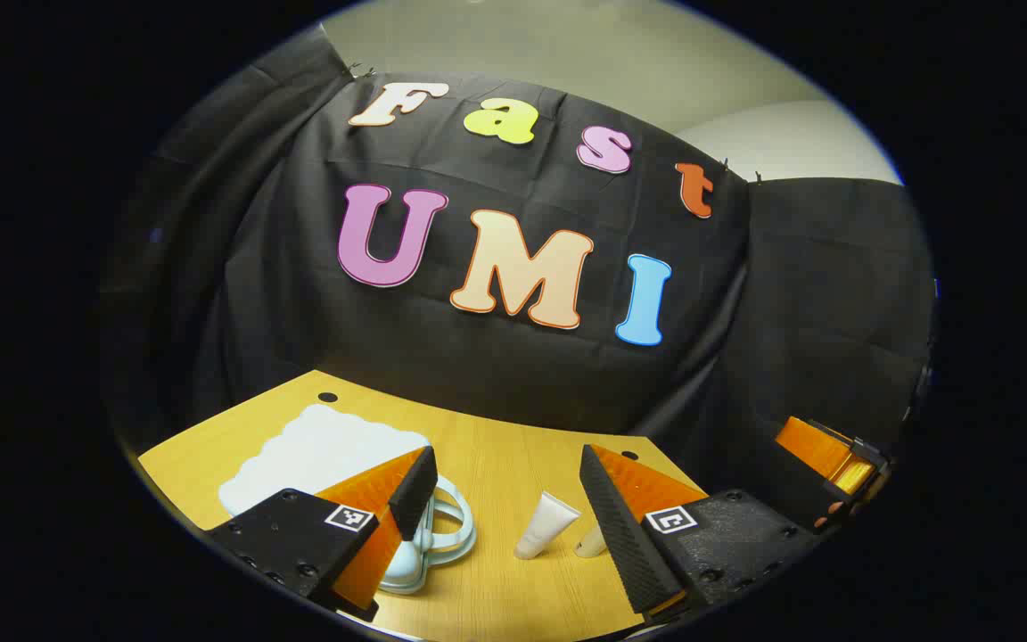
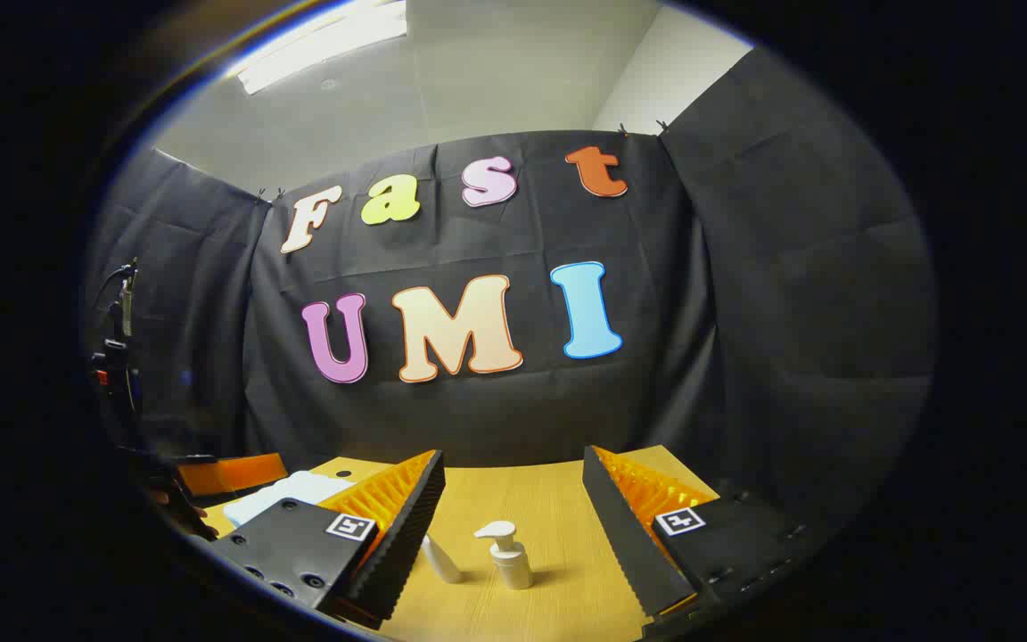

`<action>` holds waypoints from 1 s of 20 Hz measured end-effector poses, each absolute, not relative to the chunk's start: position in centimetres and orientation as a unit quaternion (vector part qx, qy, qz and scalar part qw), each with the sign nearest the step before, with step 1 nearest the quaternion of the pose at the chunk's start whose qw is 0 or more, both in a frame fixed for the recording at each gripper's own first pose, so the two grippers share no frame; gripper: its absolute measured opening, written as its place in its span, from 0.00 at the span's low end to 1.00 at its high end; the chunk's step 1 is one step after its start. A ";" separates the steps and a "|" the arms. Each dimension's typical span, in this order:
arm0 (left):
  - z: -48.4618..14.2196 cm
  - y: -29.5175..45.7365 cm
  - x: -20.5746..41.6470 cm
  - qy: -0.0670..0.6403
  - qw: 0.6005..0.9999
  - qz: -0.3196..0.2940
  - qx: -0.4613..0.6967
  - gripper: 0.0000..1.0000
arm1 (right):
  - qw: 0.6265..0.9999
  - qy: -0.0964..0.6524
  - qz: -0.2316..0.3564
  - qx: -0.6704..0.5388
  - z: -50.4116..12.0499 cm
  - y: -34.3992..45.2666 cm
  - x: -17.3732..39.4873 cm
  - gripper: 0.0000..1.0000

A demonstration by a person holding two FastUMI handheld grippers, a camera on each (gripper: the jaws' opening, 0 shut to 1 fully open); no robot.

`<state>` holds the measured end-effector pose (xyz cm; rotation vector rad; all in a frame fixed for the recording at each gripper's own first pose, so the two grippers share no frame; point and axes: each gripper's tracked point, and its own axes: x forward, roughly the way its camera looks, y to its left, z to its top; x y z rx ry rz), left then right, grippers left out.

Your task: First open the suitcase, pack the skin care products into it, and then close the suitcase.

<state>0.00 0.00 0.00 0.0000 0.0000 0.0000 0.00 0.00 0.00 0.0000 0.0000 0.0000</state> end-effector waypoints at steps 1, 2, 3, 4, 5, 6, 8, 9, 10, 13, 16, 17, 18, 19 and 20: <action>-0.1 0.1 0.0 0.001 1.000 0.001 0.000 0.94 | 1.000 0.001 0.001 0.001 -0.1 0.0 0.1 0.96; -0.1 0.2 0.1 0.001 1.000 0.003 0.000 0.94 | 1.000 0.003 0.001 0.002 -0.3 0.0 0.1 0.98; -0.2 0.2 0.1 0.002 1.000 0.004 -0.001 0.94 | 1.000 0.005 0.002 0.003 -0.4 -0.1 0.2 0.98; -0.2 0.2 0.2 0.004 1.000 0.005 -0.002 0.94 | 1.000 0.006 0.002 0.004 -0.6 -0.1 0.3 0.98; -0.4 0.3 0.2 0.007 1.000 0.005 -0.003 0.94 | 1.000 0.008 0.003 0.005 -0.7 -0.1 0.4 0.98; -0.6 0.3 0.4 0.011 1.000 0.004 -0.004 0.92 | 1.000 0.009 0.005 0.006 -0.9 -0.1 0.4 0.98; -1.2 0.4 0.6 0.026 1.000 0.002 -0.004 0.94 | 1.000 0.011 0.009 0.005 -1.0 0.0 0.7 0.98; -1.5 0.6 0.8 0.033 0.999 0.003 -0.002 0.94 | 1.000 0.013 0.011 0.005 -1.2 0.1 0.8 0.98; -2.0 1.0 1.0 0.044 0.999 0.004 0.000 0.94 | 1.000 0.016 0.013 0.004 -1.4 0.2 1.1 0.98; -4.2 1.7 2.1 0.090 0.996 0.004 0.015 0.92 | 0.999 0.026 0.020 0.004 -2.5 0.4 1.4 0.98; -6.1 1.5 3.6 0.142 0.989 -0.012 0.042 0.94 | 0.999 0.040 0.027 0.009 -3.8 0.8 1.6 0.98; -6.6 1.5 4.3 0.157 0.986 -0.016 0.055 0.94 | 0.998 0.047 0.029 0.010 -4.5 0.9 1.6 0.98; -7.0 1.6 4.9 0.171 0.983 -0.017 0.067 0.95 | 0.998 0.054 0.031 0.010 -4.9 1.0 1.5 0.98; -7.7 1.5 5.6 0.186 0.979 -0.022 0.074 0.92 | 0.998 0.059 0.033 0.010 -5.3 1.1 1.4 0.98; -8.1 1.3 6.3 0.202 0.976 -0.028 0.073 0.95 | 0.997 0.064 0.035 0.011 -5.5 1.1 1.4 0.98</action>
